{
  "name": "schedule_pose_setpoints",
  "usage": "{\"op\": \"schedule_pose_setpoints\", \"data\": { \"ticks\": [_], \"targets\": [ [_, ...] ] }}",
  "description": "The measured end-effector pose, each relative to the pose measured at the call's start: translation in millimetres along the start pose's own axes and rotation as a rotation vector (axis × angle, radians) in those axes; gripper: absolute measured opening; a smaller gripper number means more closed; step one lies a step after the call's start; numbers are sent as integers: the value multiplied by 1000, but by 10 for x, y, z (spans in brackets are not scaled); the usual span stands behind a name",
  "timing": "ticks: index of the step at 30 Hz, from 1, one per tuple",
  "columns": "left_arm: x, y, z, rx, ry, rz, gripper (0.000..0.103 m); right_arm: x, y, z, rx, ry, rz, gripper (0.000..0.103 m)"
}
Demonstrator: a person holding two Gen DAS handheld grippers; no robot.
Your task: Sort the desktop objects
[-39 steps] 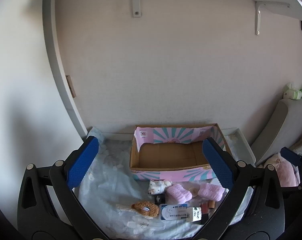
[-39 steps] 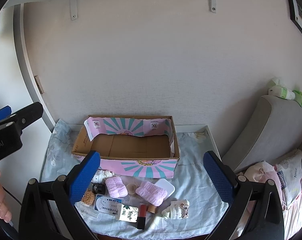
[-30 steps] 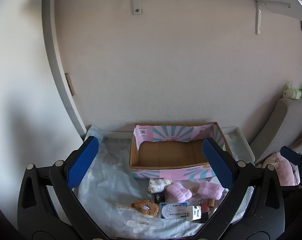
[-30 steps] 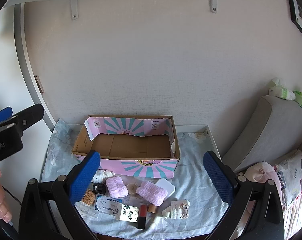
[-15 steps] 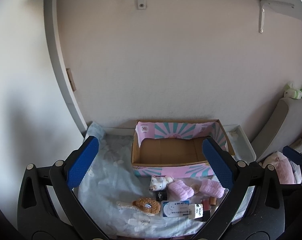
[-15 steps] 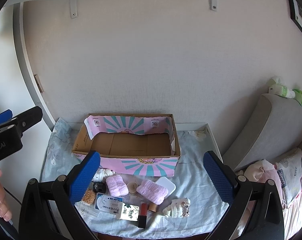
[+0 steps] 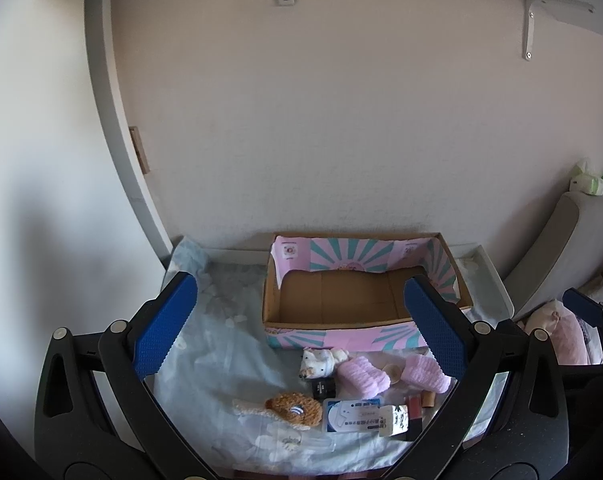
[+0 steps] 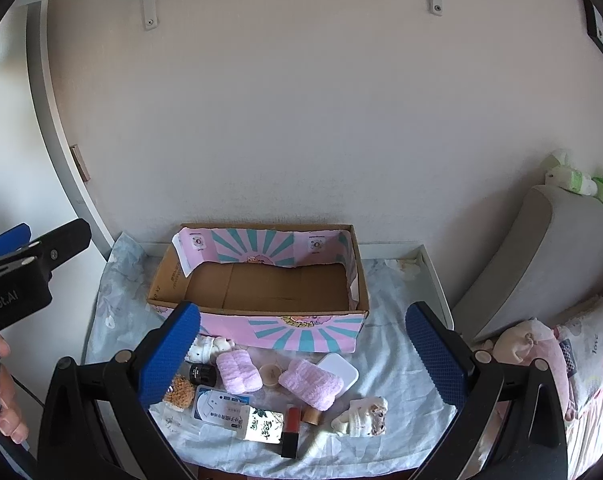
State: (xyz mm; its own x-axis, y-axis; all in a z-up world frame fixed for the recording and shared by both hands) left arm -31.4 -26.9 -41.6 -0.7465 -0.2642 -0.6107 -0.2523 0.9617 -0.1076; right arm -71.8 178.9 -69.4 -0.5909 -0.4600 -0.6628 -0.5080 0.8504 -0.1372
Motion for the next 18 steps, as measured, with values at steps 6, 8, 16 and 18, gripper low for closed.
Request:
{"op": "schedule_pose_setpoints", "data": {
  "ticks": [6, 8, 16, 18],
  "targets": [
    [6, -19, 1, -13, -5, -18, 103, 15, -16, -9, -5, -2, -8, 103],
    [8, -23, 1, -12, -7, -21, 103, 20, -20, -12, -6, -3, -10, 103],
    [9, -49, 12, -11, -8, -27, 103, 19, -41, -17, -15, 1, -15, 103],
    [13, -46, 16, -11, -7, -26, 103, 19, -42, -15, -15, 1, -14, 103]
  ]
}}
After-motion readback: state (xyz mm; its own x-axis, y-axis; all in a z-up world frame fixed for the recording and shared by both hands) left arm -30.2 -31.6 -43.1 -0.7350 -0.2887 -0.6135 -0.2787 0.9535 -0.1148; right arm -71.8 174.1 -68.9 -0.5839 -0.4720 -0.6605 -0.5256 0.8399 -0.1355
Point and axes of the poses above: each gripper's, at about its wrist camera, not at the fingertips, and x roughly the way its jaws point, y to its right, z to its underside, the point moved 4 cm from there along x, roughly the way its jaws point, and after that the axes turned 11 degrees about -z, right-handed, at the moved point
